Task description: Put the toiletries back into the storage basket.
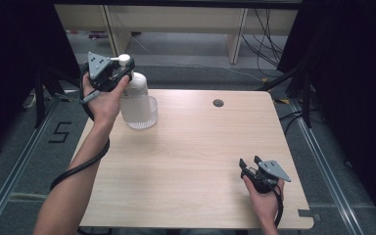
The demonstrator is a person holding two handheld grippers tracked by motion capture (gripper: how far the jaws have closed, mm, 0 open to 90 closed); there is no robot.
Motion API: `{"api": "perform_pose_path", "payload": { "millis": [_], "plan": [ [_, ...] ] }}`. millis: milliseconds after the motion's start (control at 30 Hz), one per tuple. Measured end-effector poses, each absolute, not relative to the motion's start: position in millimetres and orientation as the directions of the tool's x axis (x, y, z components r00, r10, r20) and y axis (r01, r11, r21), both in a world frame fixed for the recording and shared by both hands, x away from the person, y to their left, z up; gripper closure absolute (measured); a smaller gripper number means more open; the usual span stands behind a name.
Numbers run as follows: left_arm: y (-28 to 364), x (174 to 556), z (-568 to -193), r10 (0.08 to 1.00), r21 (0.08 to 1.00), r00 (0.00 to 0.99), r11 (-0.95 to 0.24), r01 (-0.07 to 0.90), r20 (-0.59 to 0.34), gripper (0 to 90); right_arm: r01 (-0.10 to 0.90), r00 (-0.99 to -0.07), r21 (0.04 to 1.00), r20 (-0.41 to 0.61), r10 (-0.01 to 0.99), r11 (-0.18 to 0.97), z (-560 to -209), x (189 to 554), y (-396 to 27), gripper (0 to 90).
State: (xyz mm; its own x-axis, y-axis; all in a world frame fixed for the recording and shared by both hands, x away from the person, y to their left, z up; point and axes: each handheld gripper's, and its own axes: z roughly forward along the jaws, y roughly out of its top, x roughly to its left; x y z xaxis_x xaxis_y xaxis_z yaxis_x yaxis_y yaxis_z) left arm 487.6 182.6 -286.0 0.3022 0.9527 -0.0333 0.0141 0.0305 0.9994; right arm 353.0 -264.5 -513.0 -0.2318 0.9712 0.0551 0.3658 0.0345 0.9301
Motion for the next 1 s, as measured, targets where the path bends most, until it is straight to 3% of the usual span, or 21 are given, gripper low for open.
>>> {"api": "perform_pose_path", "payload": {
  "millis": [33, 467, 500, 600, 1000],
  "plan": [
    [183, 488, -286, 0.953, 0.999, 0.302, 0.034, 0.013, -0.036, 59.0, 0.39, -0.212, 0.921, 0.089, 0.973, 0.001, -513, 351, -262, 40.0],
    [183, 495, -283, 0.955, 1.0, 0.298, 0.017, 0.0, -0.016, 59.0, 0.362, -0.228, 0.931, 0.051, 0.972, 0.036, -513, 353, -264, 40.0],
    [183, 496, -282, 0.955, 1.0, 0.297, 0.016, 0.001, -0.016, 59.0, 0.379, -0.226, 0.925, 0.096, 0.969, -0.003, -513, 352, -261, 40.0],
    [183, 497, -282, 0.955, 1.0, 0.295, 0.016, -0.001, -0.015, 59.0, 0.361, -0.233, 0.932, 0.049, 0.971, 0.04, -513, 353, -264, 40.0],
    [182, 501, -277, 0.956, 1.0, 0.293, 0.01, -0.008, -0.007, 59.0, 0.386, -0.237, 0.921, 0.056, 0.97, 0.041, -512, 352, -263, 40.1]
  ]
}}
